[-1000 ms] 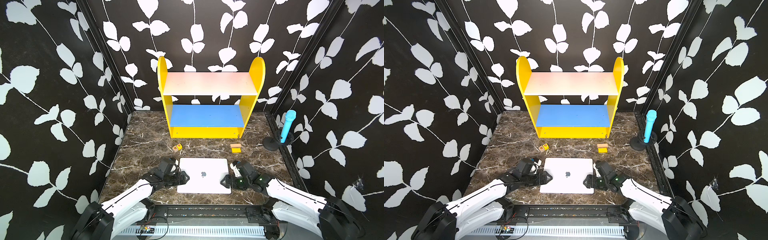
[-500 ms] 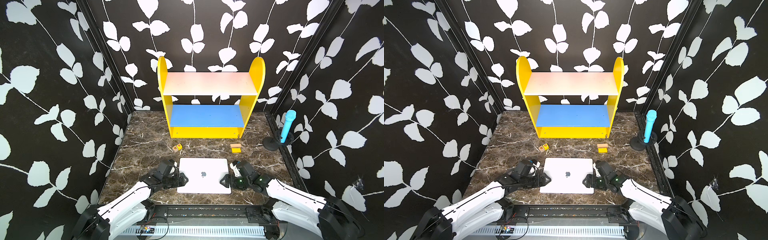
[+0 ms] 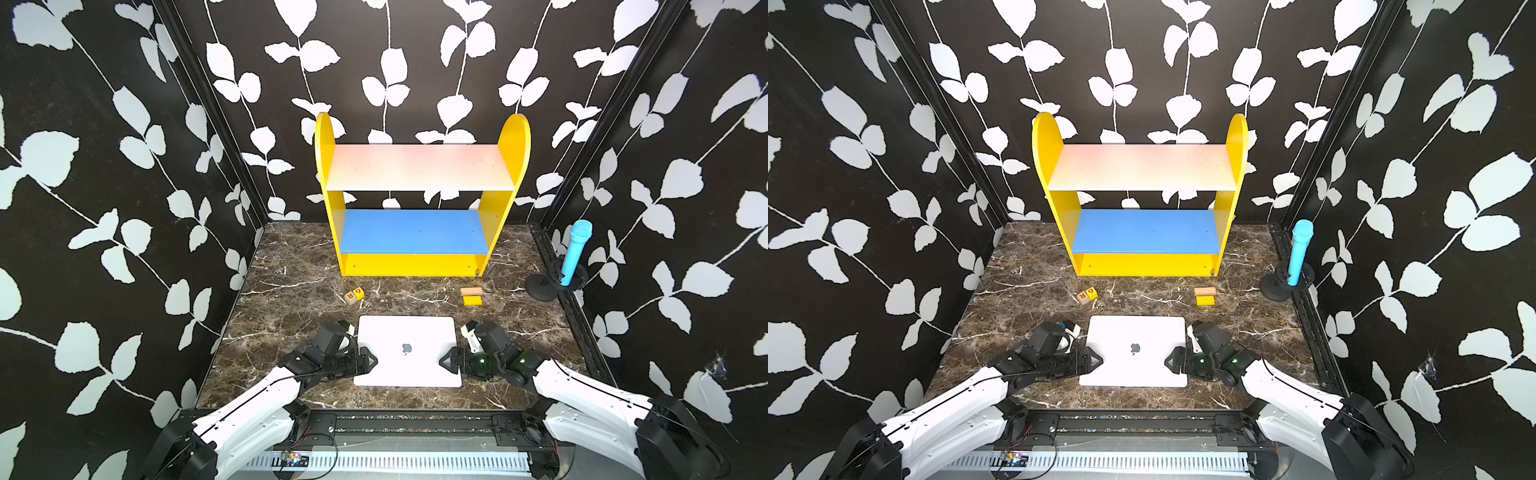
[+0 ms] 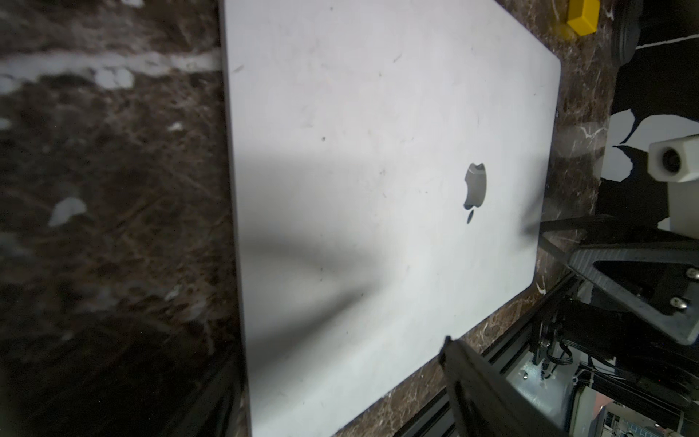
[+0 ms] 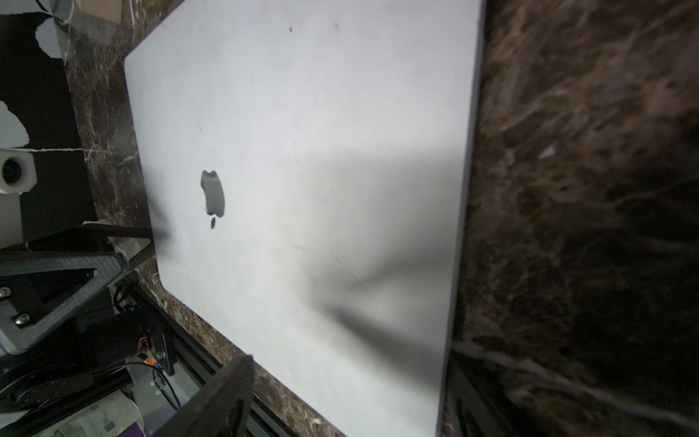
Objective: Close the laptop lid and set it aside
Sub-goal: Pick up the laptop from the center of the board.
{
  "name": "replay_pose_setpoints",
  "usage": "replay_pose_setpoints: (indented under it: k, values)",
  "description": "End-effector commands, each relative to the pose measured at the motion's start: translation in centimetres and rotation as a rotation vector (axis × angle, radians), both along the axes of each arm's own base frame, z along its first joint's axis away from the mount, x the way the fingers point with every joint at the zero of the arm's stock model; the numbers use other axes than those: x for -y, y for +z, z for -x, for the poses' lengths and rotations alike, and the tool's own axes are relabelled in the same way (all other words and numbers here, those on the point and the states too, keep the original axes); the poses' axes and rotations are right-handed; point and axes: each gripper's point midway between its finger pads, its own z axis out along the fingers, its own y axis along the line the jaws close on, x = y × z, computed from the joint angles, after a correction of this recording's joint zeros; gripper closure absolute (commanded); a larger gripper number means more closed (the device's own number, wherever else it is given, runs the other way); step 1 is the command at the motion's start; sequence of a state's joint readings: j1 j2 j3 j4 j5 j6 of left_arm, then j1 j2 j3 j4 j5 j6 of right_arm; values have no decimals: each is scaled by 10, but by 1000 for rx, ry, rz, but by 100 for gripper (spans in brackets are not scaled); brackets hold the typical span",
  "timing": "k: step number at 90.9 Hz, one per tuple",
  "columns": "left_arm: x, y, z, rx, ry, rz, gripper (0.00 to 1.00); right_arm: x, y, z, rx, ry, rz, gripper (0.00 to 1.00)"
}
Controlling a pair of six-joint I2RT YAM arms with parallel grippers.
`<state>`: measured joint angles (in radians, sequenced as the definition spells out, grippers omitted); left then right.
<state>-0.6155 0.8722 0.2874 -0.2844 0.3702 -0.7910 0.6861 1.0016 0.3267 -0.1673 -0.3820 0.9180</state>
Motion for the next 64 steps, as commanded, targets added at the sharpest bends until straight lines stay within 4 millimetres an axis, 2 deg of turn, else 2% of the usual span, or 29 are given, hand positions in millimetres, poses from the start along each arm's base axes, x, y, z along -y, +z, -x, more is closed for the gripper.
replay_pose_setpoints:
  k: [1, 64]
  values:
    - [1, -13, 16, -69, -21, 23, 16, -3, -7, 10, -45, 15, -32, 20]
    - [19, 10, 2, 1, 11, 171, 23, -17, 28, -4, 2, -45, -221, 29]
